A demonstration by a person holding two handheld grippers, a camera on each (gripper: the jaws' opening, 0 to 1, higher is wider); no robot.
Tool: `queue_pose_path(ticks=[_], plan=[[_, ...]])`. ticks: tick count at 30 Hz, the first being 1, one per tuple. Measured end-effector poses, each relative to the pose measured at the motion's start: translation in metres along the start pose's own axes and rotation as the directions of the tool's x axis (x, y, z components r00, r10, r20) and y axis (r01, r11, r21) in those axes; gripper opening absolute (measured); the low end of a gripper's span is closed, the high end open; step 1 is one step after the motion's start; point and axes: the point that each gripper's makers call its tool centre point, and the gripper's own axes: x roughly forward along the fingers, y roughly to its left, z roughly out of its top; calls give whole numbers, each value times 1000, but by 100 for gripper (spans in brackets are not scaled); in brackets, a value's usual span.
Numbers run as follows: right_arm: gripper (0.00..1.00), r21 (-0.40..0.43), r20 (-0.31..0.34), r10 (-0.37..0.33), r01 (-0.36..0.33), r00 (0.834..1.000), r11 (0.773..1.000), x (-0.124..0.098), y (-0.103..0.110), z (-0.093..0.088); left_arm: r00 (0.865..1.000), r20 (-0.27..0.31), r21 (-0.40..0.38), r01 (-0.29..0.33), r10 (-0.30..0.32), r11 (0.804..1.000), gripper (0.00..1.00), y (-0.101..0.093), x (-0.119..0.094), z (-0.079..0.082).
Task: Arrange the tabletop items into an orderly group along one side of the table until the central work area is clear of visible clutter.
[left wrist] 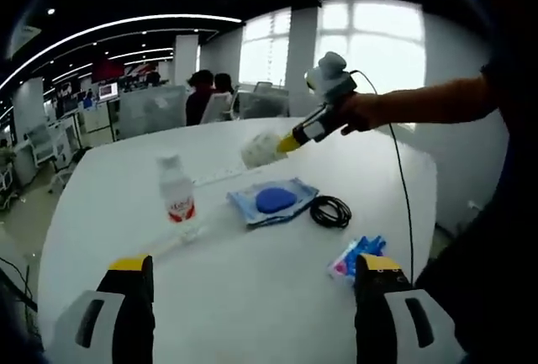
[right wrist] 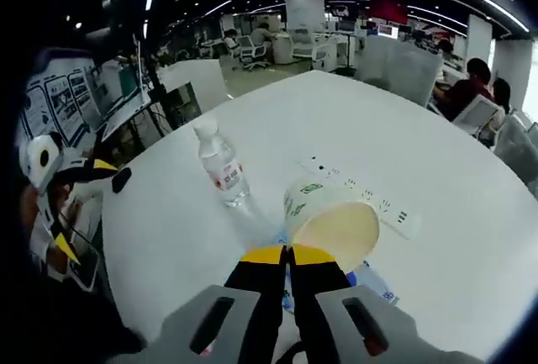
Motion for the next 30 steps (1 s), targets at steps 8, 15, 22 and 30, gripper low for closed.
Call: queue_pose_path(ticks=[8,15,22,30], plan=[[0,-49,-101,44,-49,994,998,30,18,0,1000,-22,-5,-5,5,1000,98,6,-11,-10],[0,-54,-186,80,-92,979,994,50,39,4,1000,4,-47,-2,3,999,99,6,-13,-10],[0,-104,-279,72,-105,957,989,64,52,-9,1000,-20,-33,7,-8,999,99,4,-12,-16],[0,-188,-342,32,-101,939,977,78,52,-16,998,-57,0,3,-3,1000,98,8,-9,-28]])
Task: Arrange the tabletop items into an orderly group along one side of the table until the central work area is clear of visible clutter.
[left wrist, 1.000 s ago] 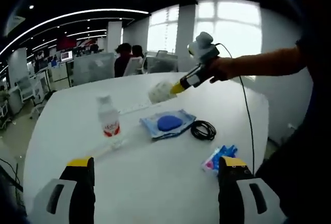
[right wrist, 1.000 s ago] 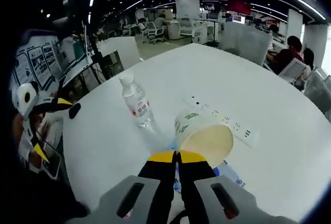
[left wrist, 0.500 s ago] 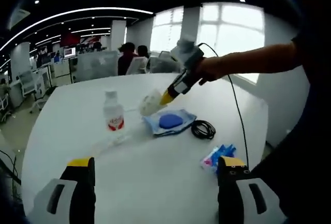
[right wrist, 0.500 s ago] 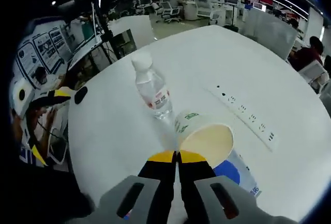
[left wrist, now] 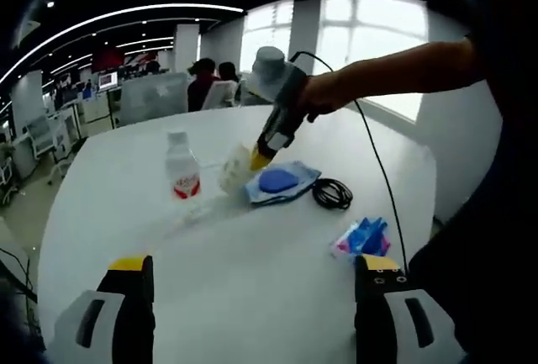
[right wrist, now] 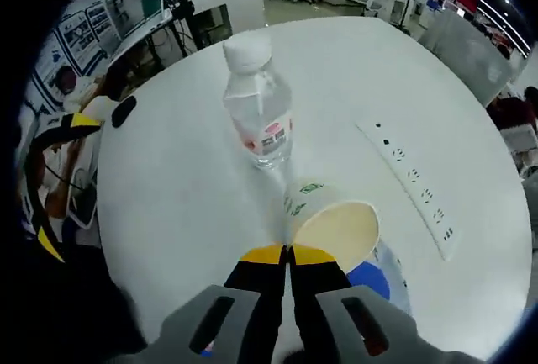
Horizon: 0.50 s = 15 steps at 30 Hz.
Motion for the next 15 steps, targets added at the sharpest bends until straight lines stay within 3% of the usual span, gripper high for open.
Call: queue_pose_path(ticks=[15], plan=[[0,-160,-61,-34,24,998,987,17,-1,5,1000,-2,-28,-16,16,999,97,15,0,-4]])
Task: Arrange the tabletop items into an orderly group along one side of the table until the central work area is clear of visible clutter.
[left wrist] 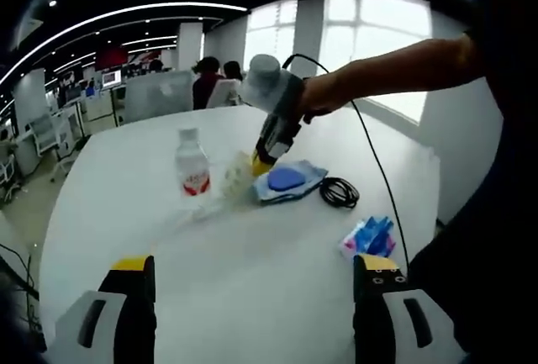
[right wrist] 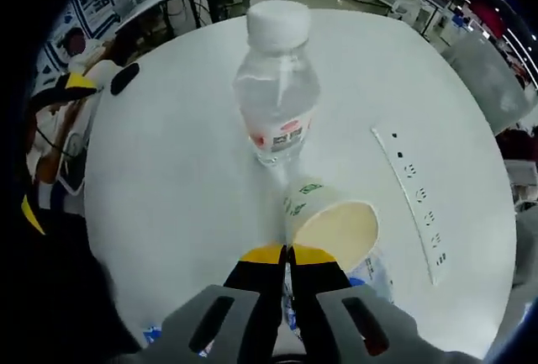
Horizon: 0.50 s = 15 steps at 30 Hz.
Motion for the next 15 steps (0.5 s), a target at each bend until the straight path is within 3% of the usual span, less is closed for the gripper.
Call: queue_pose_path(ticks=[15], plan=[[0,-33,28,-10,11,1000,999,2,-3,7,1000,-12,-25,-4,4,1000,96,2,2,-9]])
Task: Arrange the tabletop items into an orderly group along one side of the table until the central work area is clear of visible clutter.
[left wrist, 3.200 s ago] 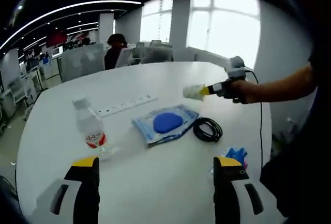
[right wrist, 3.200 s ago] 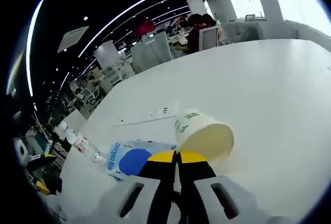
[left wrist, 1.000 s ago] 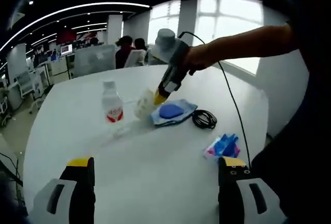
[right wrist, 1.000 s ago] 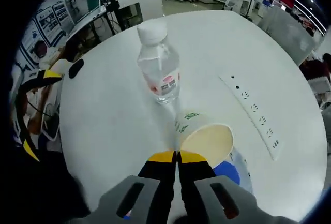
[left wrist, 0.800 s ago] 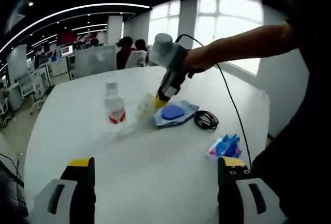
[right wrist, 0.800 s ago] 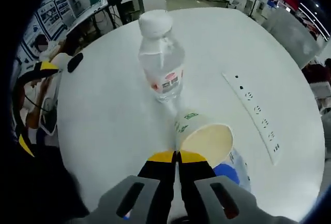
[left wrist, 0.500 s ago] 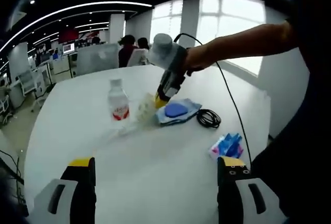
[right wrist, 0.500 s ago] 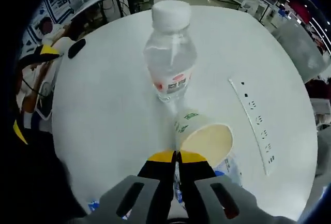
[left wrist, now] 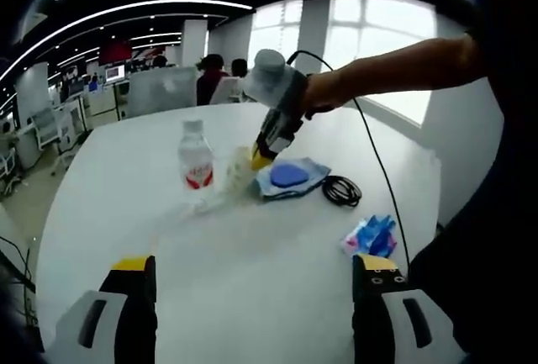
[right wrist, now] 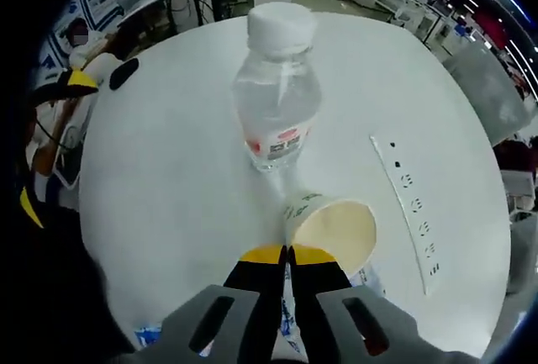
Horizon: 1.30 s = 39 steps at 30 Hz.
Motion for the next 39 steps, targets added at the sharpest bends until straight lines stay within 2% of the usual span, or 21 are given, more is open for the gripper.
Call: queue_pose_path(ticks=[4,12,20,30,35,39], plan=[[0,-20,26,-11,12,1000,1000,-5,3,6,1000,-4,-1,0,0,1000,95,-1,0,-1],[0,-51,65,-20,24,998,998,2,4,23,1000,-10,-7,-3,3,1000,95,-2,-2,-4],[0,-67,68,-17,21,998,998,5,7,26,1000,-22,-8,-19,19,1000,95,3,-7,-10],[0,-39,89,-18,22,996,999,8,7,30,1000,-21,-8,-21,21,1000,95,2,-7,-10],[4,-48,95,-26,31,995,998,5,6,30,1000,-20,-2,-22,22,1000,95,2,-7,-9],[8,26,149,-26,22,989,999,-2,5,34,1000,-16,8,-20,20,1000,94,1,-6,-4]])
